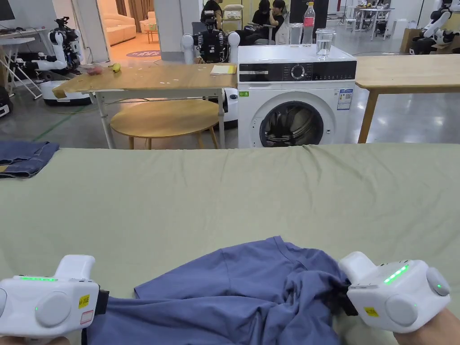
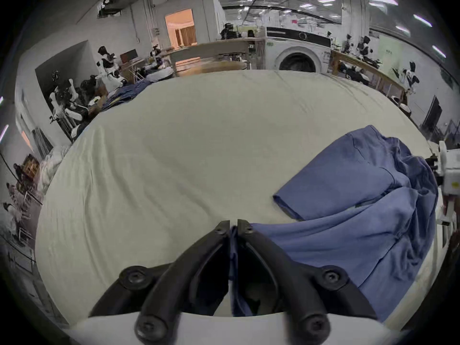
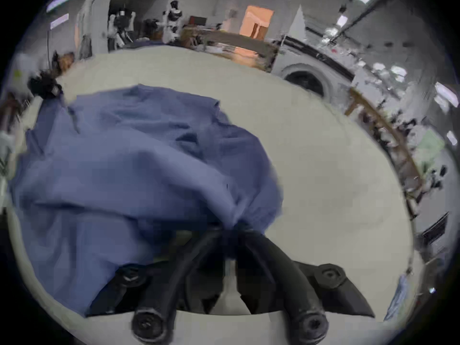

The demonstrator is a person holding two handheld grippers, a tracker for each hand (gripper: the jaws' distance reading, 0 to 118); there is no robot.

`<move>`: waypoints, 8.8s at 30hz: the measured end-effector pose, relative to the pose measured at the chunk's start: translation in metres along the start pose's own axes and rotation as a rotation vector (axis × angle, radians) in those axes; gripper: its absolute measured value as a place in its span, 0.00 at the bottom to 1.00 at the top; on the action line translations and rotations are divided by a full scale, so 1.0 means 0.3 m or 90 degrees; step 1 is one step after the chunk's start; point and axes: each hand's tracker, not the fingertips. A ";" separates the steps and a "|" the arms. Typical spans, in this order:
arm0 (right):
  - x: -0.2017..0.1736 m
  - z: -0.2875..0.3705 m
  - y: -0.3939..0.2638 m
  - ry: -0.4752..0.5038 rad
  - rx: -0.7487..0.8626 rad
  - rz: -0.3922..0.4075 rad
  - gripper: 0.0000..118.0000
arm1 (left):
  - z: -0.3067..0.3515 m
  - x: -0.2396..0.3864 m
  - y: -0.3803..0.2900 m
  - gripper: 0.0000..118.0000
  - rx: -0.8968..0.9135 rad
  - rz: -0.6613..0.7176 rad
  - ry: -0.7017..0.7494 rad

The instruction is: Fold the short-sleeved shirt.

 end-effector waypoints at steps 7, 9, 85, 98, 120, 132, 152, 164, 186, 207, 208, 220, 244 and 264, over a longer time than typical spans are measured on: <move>0.031 0.189 -0.033 -0.023 0.036 -0.109 0.03 | 0.069 -0.021 -0.007 0.00 0.013 -0.016 0.010; 0.027 0.297 -0.020 -0.036 0.066 -0.115 0.03 | 0.133 -0.034 0.005 0.00 0.033 -0.032 0.033; -0.663 0.963 -0.274 -0.131 0.331 -0.187 0.91 | 0.857 0.207 -0.436 0.92 0.287 -0.009 -0.045; -0.793 0.848 -0.244 -0.125 0.299 -0.178 0.00 | 0.814 -0.131 -0.551 0.00 0.179 0.068 0.002; -0.566 0.525 -0.201 -0.131 0.167 -0.176 0.00 | 0.397 -0.182 -0.710 0.52 -0.023 0.021 -0.007; -0.095 0.030 0.103 -0.086 0.050 -0.128 0.99 | 0.617 -0.204 -0.624 0.00 0.058 0.071 -0.063; -0.256 0.481 0.109 -0.094 0.157 -0.156 0.00 | 0.538 -0.189 -0.417 0.00 0.115 0.083 -0.032; -0.065 1.141 0.493 -0.199 0.393 -0.176 0.00 | 0.766 -0.132 0.286 0.00 0.315 0.048 0.052; 0.116 1.281 0.835 -0.271 0.523 -0.218 0.00 | 0.918 -0.070 0.818 0.00 0.447 0.033 0.143; -0.360 0.934 -0.520 -0.186 0.271 -0.242 0.00 | 0.681 -0.062 -0.628 0.00 0.276 0.066 0.020; -0.398 0.884 -0.599 -0.193 0.236 -0.249 0.00 | 0.641 -0.065 -0.698 0.00 0.237 0.063 0.013; -0.708 0.897 -0.694 -0.166 0.199 -0.171 1.00 | 0.843 0.097 -0.842 1.00 0.256 0.059 -0.011; -0.766 0.880 -0.744 -0.159 0.170 -0.237 0.00 | 0.642 -0.159 -0.955 0.98 0.108 0.060 -0.015; -0.582 0.859 -0.853 -0.207 0.129 -0.261 0.99 | 0.643 -0.090 -0.824 0.00 0.096 0.052 -0.084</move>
